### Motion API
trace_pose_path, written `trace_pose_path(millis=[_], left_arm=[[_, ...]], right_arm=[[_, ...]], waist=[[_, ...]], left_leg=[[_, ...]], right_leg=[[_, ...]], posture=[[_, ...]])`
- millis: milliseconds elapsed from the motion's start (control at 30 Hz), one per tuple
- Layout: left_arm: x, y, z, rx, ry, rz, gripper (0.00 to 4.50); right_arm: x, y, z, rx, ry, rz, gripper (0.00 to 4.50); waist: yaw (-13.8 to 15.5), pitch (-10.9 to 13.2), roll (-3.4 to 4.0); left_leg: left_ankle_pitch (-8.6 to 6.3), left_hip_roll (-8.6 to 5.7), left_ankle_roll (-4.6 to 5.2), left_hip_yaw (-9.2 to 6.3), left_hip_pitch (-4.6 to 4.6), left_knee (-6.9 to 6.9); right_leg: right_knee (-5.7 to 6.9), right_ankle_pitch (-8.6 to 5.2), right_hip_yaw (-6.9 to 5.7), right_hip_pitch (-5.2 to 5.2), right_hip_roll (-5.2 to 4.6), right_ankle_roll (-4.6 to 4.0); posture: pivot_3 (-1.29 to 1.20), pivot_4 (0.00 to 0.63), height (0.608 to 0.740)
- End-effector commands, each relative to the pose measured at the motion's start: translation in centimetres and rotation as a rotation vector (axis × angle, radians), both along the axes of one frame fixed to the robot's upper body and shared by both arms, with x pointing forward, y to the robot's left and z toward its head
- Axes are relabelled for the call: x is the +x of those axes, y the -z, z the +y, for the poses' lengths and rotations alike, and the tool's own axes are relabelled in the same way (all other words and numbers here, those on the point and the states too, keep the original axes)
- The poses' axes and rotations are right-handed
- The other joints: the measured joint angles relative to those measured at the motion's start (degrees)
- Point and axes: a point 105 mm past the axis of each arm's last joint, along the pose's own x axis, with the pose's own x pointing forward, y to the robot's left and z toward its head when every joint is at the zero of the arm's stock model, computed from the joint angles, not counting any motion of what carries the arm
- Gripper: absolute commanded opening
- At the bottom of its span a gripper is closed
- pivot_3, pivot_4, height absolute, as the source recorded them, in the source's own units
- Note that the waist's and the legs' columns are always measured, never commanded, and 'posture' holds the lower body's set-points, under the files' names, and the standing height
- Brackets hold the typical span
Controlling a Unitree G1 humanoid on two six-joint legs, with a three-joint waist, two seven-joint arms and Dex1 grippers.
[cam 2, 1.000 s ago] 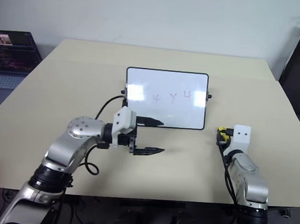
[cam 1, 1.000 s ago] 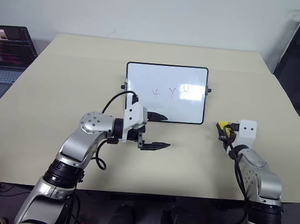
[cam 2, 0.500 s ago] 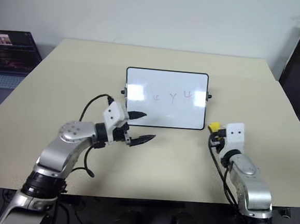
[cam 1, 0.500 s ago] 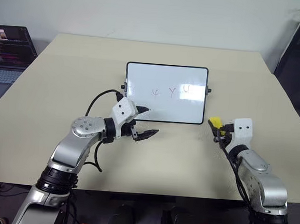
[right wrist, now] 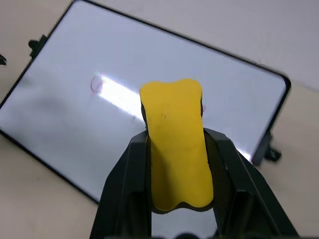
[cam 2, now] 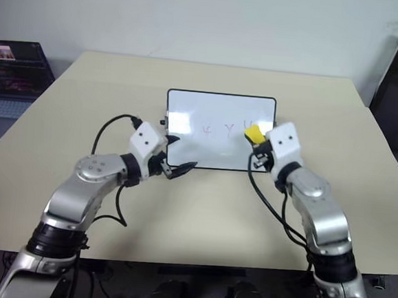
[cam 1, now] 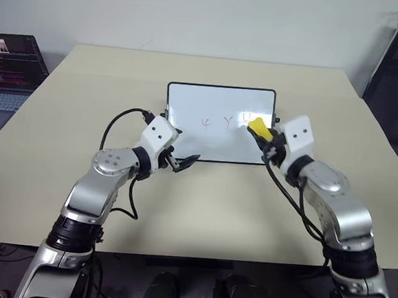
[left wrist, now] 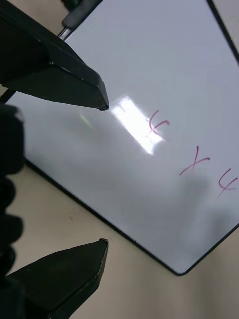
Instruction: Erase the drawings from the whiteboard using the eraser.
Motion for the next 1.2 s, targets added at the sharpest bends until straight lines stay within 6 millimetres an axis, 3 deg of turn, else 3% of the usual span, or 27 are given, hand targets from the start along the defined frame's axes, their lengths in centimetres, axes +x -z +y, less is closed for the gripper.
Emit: trace_pose_path(millis=[33,300,500,733,900,1200], left_arm=[[0.3,-1.5,-1.0,0.001,0.003,-0.045,4.5],[0.0,-1.8,-2.6,0.011,0.05,-0.034,4.5],[-0.5,-2.0,-3.4,0.02,0.077,-0.037,4.5],[-0.6,-2.2,-3.4,0.021,0.08,-0.043,4.5],[-0.6,-2.1,-3.5,0.023,0.087,-0.044,4.5],[-0.9,-1.5,-3.9,0.032,0.111,-0.041,4.5]], right_arm=[[1.4,-1.5,1.5,-0.058,-0.021,-0.086,1.12],[4.6,-1.1,2.0,-0.168,-0.008,-0.099,1.12],[6.9,0.2,-0.4,-0.195,0.088,-0.046,1.12],[6.1,3.3,-2.0,-0.231,0.081,0.071,1.11],[5.3,4.5,-2.1,-0.253,0.053,0.125,1.11],[7.1,1.5,-1.8,-0.22,0.101,0.029,1.11]], waist=[[0.02,0.0,0.0],[0.36,0.0,0.0],[0.62,0.0,0.0],[0.72,-0.01,0.0],[0.7,-0.01,0.0],[0.29,-0.01,0.0]], left_leg=[[0.0,0.0,0.0,0.0,-0.02,0.0],[0.0,-0.03,-0.01,-0.13,-0.52,0.08],[0.0,-0.04,-0.01,-0.22,-0.58,0.1],[0.01,-0.05,-0.01,-0.32,-0.57,0.18],[0.02,-0.05,-0.01,-0.32,-0.48,0.24],[0.02,-0.05,-0.01,-0.08,-0.28,0.25]], right_leg=[[0.0,0.01,-0.01,-0.03,0.0,-0.01],[0.03,0.18,-0.08,-0.42,-0.07,-0.28],[0.03,0.19,-0.17,-0.45,-0.08,-0.28],[0.07,0.19,-0.23,-0.37,-0.08,-0.28],[0.12,0.23,-0.22,-0.3,-0.08,-0.22],[0.33,0.25,-0.18,-0.28,-0.06,-0.21]], posture=[[0.0,0.15,0.74],[0.0,0.15,0.74],[0.0,0.15,0.74],[0.0,0.15,0.74],[0.0,0.15,0.74],[0.0,0.15,0.74]])
